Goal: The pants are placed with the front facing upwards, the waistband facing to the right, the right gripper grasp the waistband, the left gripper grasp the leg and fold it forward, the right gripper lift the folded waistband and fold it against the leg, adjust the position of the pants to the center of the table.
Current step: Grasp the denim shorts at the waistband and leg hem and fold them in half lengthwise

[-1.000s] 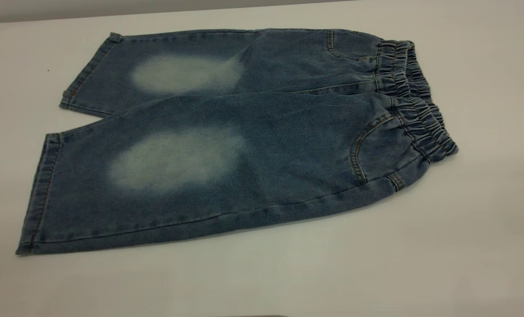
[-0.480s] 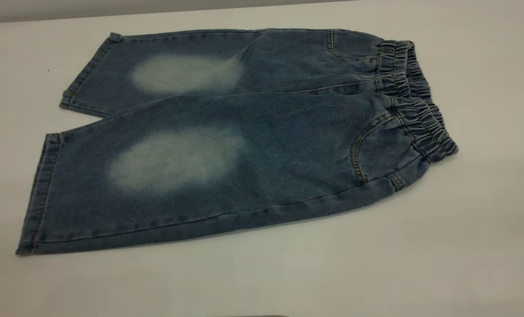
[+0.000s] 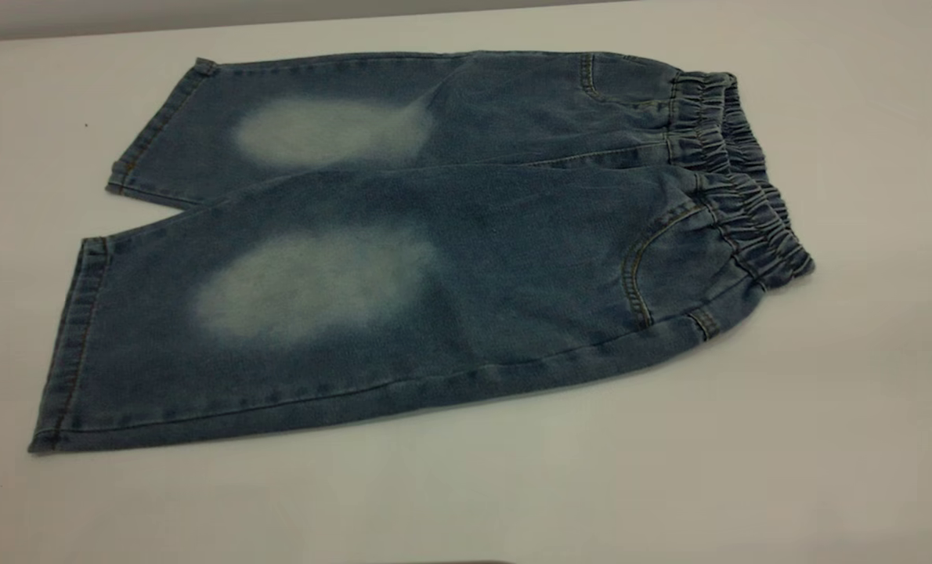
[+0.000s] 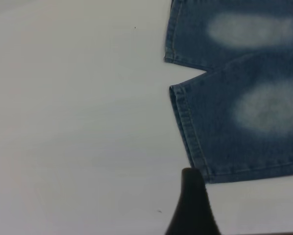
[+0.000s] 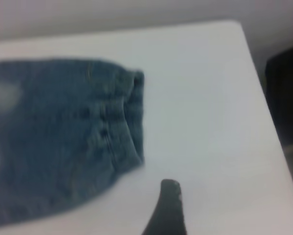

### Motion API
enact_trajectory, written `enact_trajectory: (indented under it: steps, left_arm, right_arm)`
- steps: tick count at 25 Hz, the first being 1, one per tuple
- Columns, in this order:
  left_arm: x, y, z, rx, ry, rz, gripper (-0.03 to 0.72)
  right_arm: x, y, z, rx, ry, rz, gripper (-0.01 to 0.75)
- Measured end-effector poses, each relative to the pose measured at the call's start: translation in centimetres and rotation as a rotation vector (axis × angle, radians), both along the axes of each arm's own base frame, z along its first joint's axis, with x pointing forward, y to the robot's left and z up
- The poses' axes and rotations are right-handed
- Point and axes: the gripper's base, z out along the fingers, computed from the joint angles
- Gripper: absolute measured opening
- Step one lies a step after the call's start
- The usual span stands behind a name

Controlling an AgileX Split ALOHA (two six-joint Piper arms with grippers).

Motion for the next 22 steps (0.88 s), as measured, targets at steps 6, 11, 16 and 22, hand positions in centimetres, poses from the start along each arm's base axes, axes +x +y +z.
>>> enact_trajectory:
  steps: [6,11,16,22]
  left_arm:
    - [8.3,0.1,1.8,-0.041,0.133,-0.003,0.496]
    - [14.7,-0.4,0.8,-0.193,0.165,-0.001,0.496]
    - [18.9,-0.6,-1.8,-0.262,0.235,-0.004,0.496]
    - [21.3,-0.6,-3.8,-0.248,0.266,-0.029,0.496]
  right_arm:
    - [5.9,0.2,1.6,0.076,0.083,-0.006,0.568]
    - [11.7,0.8,-0.2,0.168,0.266,0.027,0.568]
    - [16.5,1.4,-2.6,0.246,0.352,0.070,0.568]
    - [20.6,2.3,-7.0,0.319,0.507,0.143,0.568]
